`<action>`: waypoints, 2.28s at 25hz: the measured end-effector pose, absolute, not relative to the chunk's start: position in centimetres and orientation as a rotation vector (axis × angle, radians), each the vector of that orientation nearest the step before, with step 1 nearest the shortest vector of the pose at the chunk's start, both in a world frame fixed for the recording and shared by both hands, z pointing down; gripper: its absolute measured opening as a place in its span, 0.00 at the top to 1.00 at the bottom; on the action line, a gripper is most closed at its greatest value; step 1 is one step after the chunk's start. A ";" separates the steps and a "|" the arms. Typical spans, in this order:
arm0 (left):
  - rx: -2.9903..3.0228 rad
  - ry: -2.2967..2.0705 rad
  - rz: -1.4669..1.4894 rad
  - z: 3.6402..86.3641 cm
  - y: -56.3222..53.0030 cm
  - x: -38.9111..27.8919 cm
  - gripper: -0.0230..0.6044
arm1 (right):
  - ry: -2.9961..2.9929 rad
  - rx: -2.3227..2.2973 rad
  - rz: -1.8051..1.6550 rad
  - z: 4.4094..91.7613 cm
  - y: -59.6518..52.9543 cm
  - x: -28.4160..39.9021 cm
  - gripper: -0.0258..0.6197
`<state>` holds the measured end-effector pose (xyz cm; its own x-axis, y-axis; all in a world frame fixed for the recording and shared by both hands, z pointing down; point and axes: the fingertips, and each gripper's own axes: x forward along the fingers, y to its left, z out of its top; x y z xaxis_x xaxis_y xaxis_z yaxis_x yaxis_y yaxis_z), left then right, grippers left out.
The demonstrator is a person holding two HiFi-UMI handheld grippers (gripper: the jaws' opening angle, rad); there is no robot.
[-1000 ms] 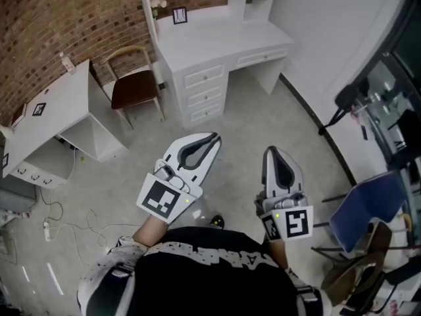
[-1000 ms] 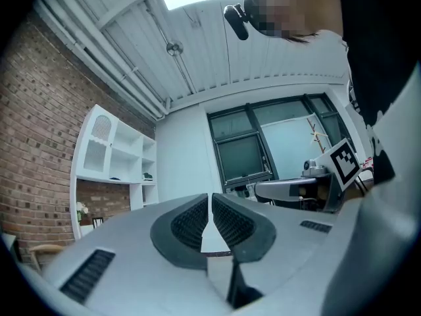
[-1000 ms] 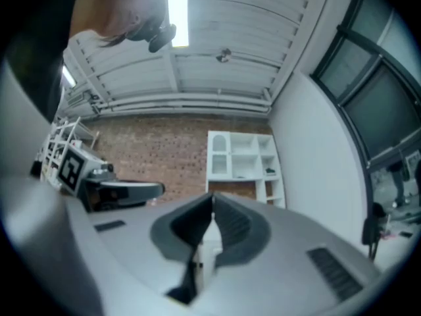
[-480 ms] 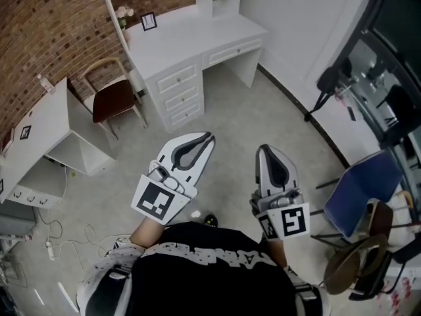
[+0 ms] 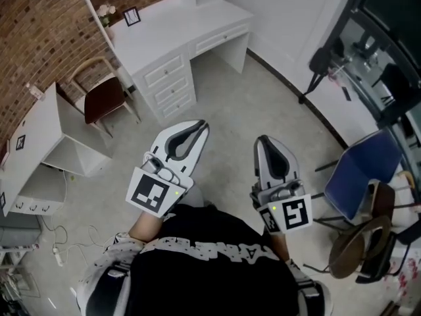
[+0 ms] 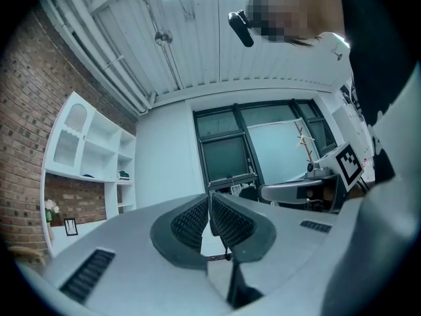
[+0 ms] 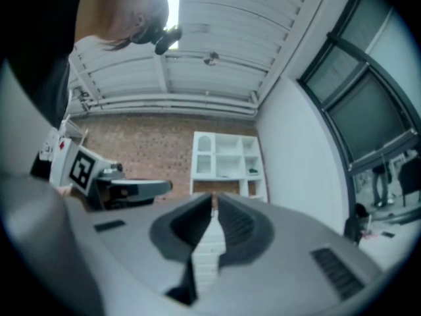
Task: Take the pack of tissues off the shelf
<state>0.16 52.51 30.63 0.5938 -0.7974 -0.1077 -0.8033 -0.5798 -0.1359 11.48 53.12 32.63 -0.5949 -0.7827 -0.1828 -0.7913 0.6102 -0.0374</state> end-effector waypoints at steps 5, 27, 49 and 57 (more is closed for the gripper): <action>-2.702 1.269 0.058 31.3 50.9 1.8 0.88 | 2.632 -1.328 0.059 32.4 52.1 11.9 0.91; -2.811 1.082 0.092 32.3 36.1 3.7 0.88 | 2.655 -1.531 0.045 34.2 39.1 12.6 0.91; -2.881 0.974 0.153 32.0 20.8 1.2 0.88 | 2.600 -1.625 0.036 33.0 24.7 10.0 0.91; -2.915 0.890 0.181 32.3 17.9 2.5 0.88 | 2.564 -1.679 0.055 33.1 21.8 10.8 0.91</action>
